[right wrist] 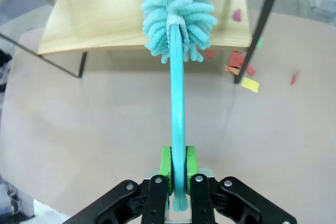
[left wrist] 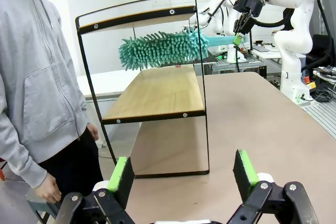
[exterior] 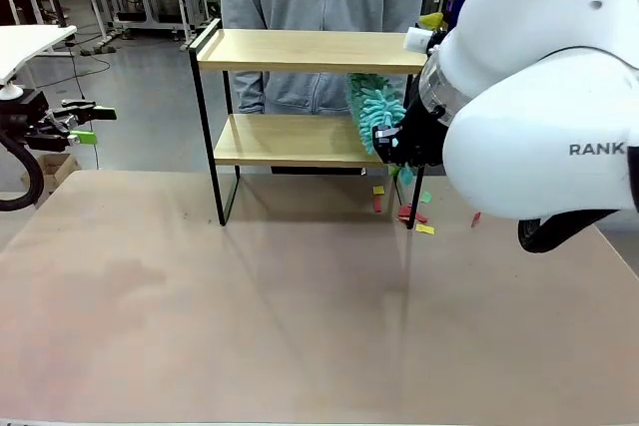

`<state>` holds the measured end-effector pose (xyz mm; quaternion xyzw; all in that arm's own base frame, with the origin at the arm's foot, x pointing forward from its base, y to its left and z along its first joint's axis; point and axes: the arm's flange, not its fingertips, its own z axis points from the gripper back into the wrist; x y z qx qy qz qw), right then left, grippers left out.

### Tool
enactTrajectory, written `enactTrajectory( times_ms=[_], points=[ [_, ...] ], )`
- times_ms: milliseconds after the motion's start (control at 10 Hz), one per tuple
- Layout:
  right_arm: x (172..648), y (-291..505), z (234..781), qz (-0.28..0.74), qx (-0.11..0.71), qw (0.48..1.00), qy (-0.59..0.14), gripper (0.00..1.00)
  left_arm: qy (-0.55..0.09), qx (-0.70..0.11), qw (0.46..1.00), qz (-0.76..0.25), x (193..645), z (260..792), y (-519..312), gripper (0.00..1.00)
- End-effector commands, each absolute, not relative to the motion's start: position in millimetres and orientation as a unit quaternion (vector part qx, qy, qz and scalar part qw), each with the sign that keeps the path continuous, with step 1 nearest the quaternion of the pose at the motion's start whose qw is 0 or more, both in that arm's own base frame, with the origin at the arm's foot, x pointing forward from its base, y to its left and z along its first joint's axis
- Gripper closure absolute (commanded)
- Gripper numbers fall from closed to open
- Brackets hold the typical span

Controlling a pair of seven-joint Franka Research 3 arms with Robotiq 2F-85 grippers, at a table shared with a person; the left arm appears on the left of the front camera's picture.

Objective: Clean the shelf.
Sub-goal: Clean the specific section of the Shelf indicated by the human with the Duster.

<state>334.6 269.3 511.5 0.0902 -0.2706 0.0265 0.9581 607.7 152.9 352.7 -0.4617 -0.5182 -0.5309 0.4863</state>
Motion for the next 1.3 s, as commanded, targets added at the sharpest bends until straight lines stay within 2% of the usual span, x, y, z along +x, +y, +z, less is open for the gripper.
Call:
enactTrajectory(
  times_ms=[0, 400, 700, 1200],
  points=[
    [324.2, 252.2, 512.7, 0.108, 0.149, 0.949, -0.255, 0.86, -0.52, -0.461, 0.484, -0.531, 605.8, 355.9, 152.3, 0.0],
    [309.3, 217.8, 504.4, 0.282, 0.21, 0.919, -0.177, 0.86, -0.52, -0.461, 0.484, -0.531, 605.8, 355.9, 152.3, 0.0],
    [294.8, 174.7, 492.9, 0.366, 0.233, 0.893, -0.122, 0.86, -0.52, -0.461, 0.484, -0.531, 605.8, 355.9, 152.3, 0.0],
    [276.2, 81.7, 470.6, 0.403, 0.232, 0.885, -0.024, 0.86, -0.52, -0.461, 0.484, -0.531, 605.8, 355.9, 152.3, 0.0]
  ],
)
